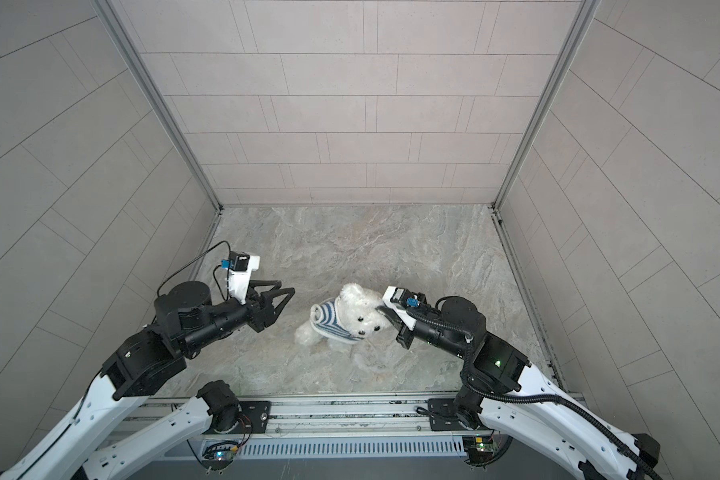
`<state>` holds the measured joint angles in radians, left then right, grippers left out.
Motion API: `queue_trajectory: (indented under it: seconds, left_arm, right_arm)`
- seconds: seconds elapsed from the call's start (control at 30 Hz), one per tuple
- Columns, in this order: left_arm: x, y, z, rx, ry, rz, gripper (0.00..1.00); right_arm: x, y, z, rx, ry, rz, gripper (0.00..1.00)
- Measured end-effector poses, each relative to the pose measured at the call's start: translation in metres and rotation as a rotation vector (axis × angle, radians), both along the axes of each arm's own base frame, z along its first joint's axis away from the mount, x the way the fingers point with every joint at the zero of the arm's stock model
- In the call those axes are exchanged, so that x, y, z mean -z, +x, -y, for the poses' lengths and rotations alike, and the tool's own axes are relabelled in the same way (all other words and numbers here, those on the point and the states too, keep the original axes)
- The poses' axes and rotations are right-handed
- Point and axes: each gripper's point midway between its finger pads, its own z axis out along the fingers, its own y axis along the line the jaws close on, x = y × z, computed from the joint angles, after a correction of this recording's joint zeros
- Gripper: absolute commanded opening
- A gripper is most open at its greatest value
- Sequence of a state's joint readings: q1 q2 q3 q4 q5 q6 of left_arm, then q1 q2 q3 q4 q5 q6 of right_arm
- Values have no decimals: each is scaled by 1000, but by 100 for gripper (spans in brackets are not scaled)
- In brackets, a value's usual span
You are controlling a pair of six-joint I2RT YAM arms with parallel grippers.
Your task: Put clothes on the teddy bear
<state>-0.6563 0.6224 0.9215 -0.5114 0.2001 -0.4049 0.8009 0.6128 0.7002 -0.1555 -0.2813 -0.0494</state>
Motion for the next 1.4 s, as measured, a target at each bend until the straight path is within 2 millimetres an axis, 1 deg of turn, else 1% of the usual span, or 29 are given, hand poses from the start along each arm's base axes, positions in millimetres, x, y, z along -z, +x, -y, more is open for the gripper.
queue_trajectory:
  seconds: [0.03, 0.1, 0.2, 0.3, 0.37, 0.43, 0.5, 0.6, 0.67, 0.8, 0.9, 1.03, 1.23, 1.3, 1.37, 1.4]
  left_arm:
    - [6, 1, -3, -13, -18, -20, 55]
    - [24, 3, -3, -23, -57, -80, 57]
    - [57, 1, 6, 9, -96, -173, 58]
    - [88, -2, 12, 26, -129, -248, 56]
    - [104, -4, 15, 28, -154, -286, 54]
    - [116, -4, 18, 33, -187, -315, 53]
    - [122, -2, 23, 40, -231, -327, 53]
    - [119, 2, 28, 50, -292, -320, 53]
    - [113, 4, 30, 55, -320, -306, 51]
    - [94, 6, 34, 77, -376, -259, 43]
    - [83, 6, 36, 93, -411, -231, 41]
    - [72, 7, 37, 104, -440, -199, 38]
    - [62, 9, 36, 104, -470, -173, 30]
    - [61, 9, 36, 102, -472, -165, 32]
    - [59, 9, 35, 101, -476, -158, 36]
    - [58, 9, 35, 100, -477, -153, 37]
  right_arm:
    - [-3, 4, 1, 15, 21, -14, 0]
    - [-4, 11, 0, 30, 62, -55, 0]
    - [-7, 11, -4, 20, 110, -87, 0]
    - [-14, 10, -5, 11, 154, -86, 0]
    - [-15, 10, -5, 8, 172, -88, 0]
    - [-14, 9, -6, 3, 178, -93, 0]
    - [-14, 8, -8, -11, 185, -97, 0]
    - [-18, 4, -11, -40, 205, -90, 0]
    - [-21, 1, -12, -58, 215, -85, 0]
    - [-28, -3, -14, -84, 236, -70, 0]
    - [-31, -4, -15, -94, 246, -63, 0]
    - [-34, -7, -15, -109, 256, -64, 0]
    - [-46, -15, -12, -136, 298, -52, 0]
    - [-50, -17, -11, -141, 311, -47, 0]
    - [-53, -19, -10, -147, 320, -42, 0]
    - [-54, -19, -10, -149, 324, -41, 0]
